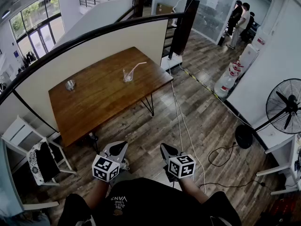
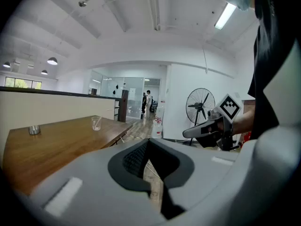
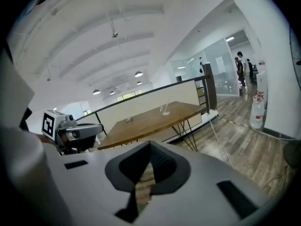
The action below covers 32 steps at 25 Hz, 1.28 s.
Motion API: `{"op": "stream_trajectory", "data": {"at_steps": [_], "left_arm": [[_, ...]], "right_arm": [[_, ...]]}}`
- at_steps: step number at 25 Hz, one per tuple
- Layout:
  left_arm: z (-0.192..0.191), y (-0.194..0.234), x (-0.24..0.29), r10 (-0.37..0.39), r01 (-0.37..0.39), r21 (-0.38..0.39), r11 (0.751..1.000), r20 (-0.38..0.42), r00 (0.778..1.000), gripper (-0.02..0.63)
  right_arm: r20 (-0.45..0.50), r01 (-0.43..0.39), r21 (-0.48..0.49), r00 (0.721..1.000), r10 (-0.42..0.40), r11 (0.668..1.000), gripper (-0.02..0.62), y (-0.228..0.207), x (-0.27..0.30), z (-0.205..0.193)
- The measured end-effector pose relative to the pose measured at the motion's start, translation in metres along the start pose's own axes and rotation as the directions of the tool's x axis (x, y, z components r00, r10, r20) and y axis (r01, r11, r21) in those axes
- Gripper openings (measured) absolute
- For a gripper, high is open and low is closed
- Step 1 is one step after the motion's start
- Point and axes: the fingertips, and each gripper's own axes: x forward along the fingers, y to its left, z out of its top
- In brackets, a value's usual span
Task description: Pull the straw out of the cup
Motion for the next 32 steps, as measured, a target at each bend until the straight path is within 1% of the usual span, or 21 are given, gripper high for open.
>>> {"op": "stream_trajectory", "data": {"at_steps": [3, 5, 6, 7, 8, 9, 10, 11, 13, 18, 21, 27, 32], "left_arm": [[0.002, 0.007, 0.004, 0.023, -0.023, 0.001, 1.0, 0.02, 1.0, 0.012], [0.002, 0.013, 0.006, 0.046, -0.046, -0.008, 0.999, 0.031, 0.998, 0.014], [0.001, 0.016, 0.007, 0.053, -0.053, -0.021, 0.998, 0.036, 0.998, 0.025], [0.0, 0.019, 0.009, 0.058, -0.057, -0.035, 0.998, 0.037, 0.998, 0.047], [-0.001, 0.023, 0.011, 0.061, -0.06, -0.047, 0.997, 0.032, 0.998, 0.103], [-0.004, 0.026, 0.013, 0.062, -0.06, -0.055, 0.997, 0.024, 0.998, 0.154], [-0.006, 0.03, 0.017, 0.059, -0.058, -0.059, 0.997, 0.015, 0.998, 0.169], [-0.008, 0.034, 0.022, 0.054, -0.054, -0.061, 0.997, 0.01, 0.998, 0.169], [-0.006, 0.045, 0.036, 0.042, -0.042, -0.062, 0.997, 0.011, 0.999, 0.17], [0.019, 0.079, 0.071, 0.011, -0.01, -0.045, 0.999, 0.041, 0.999, 0.175], [0.032, 0.106, 0.085, 0.001, 0.0, -0.037, 0.999, 0.045, 0.999, 0.178], [0.043, 0.166, 0.101, 0.009, -0.007, -0.044, 0.999, 0.037, 0.999, 0.181], [0.048, 0.211, 0.115, 0.001, 0.0, -0.049, 0.999, 0.026, 1.0, 0.181]], "right_arm": [[0.057, -0.037, 0.035, 0.998, 0.035, 0.999, 0.014, 0.0, 0.007, 0.01], [0.085, -0.043, 0.043, 0.996, 0.04, 0.998, 0.02, -0.002, 0.01, 0.016], [0.097, -0.043, 0.047, 0.995, 0.039, 0.998, 0.02, -0.004, 0.012, 0.019], [0.109, -0.046, 0.054, 0.993, 0.04, 0.997, 0.022, -0.005, 0.014, 0.022], [0.121, -0.052, 0.064, 0.992, 0.044, 0.997, 0.035, -0.006, 0.016, 0.026], [0.13, -0.059, 0.075, 0.99, 0.049, 0.995, 0.089, -0.006, 0.019, 0.029], [0.136, -0.064, 0.084, 0.989, 0.052, 0.994, 0.154, -0.007, 0.023, 0.031], [0.138, -0.066, 0.089, 0.989, 0.053, 0.994, 0.164, -0.009, 0.028, 0.033], [0.137, -0.061, 0.093, 0.989, 0.048, 0.994, 0.164, -0.014, 0.04, 0.039], [0.118, -0.043, 0.113, 0.993, 0.03, 0.993, 0.164, -0.027, 0.075, 0.057], [0.115, -0.031, 0.118, 0.993, 0.017, 0.992, 0.164, -0.035, 0.101, 0.074], [0.113, -0.021, 0.133, 0.994, 0.006, 0.991, 0.164, -0.041, 0.154, 0.103], [0.114, -0.01, 0.147, 0.994, -0.007, 0.989, 0.164, -0.043, 0.194, 0.12]]}}
